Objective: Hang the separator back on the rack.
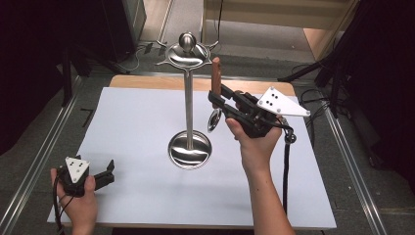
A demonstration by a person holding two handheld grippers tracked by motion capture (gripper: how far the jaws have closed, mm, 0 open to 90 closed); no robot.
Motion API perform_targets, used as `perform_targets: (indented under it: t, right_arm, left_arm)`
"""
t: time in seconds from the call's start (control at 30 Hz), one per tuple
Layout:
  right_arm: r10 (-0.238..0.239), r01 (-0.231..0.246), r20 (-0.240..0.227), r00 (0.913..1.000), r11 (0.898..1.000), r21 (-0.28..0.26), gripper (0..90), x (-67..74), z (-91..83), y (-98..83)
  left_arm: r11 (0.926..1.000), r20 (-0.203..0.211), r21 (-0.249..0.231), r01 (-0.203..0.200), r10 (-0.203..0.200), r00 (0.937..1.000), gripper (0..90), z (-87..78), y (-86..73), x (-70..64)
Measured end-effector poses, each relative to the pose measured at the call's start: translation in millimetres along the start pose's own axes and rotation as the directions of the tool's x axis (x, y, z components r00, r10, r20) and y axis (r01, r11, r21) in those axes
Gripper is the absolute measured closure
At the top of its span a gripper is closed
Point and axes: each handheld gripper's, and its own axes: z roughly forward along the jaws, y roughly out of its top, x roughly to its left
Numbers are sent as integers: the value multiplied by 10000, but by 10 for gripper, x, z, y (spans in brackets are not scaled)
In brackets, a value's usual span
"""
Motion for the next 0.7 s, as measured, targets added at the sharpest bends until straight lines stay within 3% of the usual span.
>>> perform_targets:
  t: [0.57, 0.7]
  right_arm:
    - [-2, 1, -101, 9999, 9999, -101, 697, -24, 8, -59]
    - [-79, 79, 86, 9999, 9999, 62, 664, -18, -4, -39]
  left_arm:
    - [10000, 1, -10, 3, -3, 10000, 2, 1, -1, -5]
    - [10000, 10, 7, -2, 2, 10000, 2, -2, 0, 0]
